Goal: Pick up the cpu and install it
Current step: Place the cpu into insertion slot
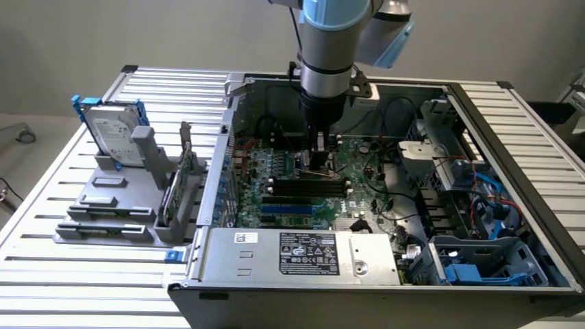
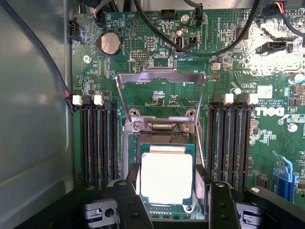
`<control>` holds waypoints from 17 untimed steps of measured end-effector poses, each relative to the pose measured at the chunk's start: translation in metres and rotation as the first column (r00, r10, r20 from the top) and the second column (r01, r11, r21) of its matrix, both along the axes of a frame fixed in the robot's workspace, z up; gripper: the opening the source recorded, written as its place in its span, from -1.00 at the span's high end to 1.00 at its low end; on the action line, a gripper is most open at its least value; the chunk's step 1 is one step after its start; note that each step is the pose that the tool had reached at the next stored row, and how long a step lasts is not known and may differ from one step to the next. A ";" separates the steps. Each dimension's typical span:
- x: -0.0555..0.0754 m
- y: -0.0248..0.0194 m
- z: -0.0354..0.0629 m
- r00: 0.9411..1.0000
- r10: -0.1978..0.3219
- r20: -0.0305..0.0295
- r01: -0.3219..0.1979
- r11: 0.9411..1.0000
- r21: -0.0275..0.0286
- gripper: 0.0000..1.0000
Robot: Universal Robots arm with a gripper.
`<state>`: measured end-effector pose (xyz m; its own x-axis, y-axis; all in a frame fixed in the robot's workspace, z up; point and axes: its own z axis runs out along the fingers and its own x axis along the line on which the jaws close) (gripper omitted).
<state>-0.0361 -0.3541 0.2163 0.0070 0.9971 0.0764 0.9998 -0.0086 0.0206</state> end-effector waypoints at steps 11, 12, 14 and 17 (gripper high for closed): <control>-0.001 0.0014 -0.0091 1.000 -0.001 0.012 0.001 1.000 0.000 -0.08; -0.001 0.0014 -0.0099 1.000 -0.001 0.013 0.001 1.000 0.000 -0.08; -0.002 0.0016 -0.0113 1.000 -0.001 0.014 0.001 1.000 0.000 -0.08; -0.002 0.0023 -0.0129 1.000 -0.001 0.015 0.001 1.000 0.000 -0.08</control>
